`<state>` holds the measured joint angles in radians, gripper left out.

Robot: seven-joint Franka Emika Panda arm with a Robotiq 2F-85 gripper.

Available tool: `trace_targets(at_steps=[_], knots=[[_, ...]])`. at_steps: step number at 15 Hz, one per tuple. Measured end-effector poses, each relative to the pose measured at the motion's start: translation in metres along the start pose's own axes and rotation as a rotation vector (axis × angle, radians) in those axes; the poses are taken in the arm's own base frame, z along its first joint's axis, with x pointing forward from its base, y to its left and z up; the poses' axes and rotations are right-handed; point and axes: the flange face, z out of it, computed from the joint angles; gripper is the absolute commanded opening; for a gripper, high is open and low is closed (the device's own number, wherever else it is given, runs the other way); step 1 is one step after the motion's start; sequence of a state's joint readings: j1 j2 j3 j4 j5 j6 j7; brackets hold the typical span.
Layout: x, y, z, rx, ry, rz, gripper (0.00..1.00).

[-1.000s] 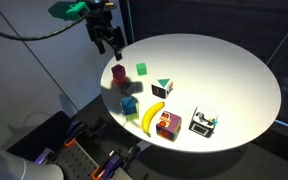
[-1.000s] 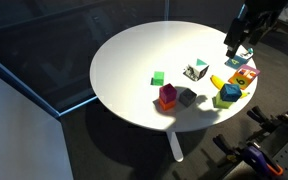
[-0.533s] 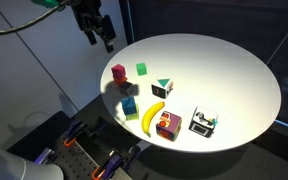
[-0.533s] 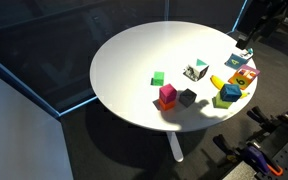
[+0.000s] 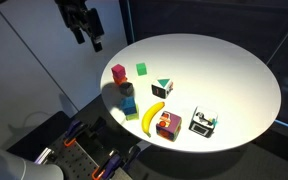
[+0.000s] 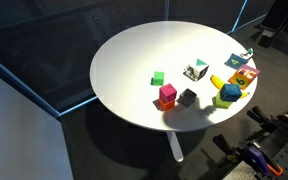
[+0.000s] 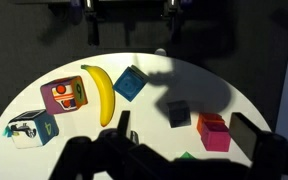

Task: Put the pink cube on top of the orange cube

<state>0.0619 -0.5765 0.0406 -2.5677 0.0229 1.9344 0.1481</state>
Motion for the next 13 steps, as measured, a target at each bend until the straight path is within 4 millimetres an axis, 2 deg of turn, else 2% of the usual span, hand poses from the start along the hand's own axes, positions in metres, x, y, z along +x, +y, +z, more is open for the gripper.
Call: trace_targets(at_steps=[13], knots=[[-0.0035,0.0005,-0.0014,-0.001,-0.005,-0.001,1.00]])
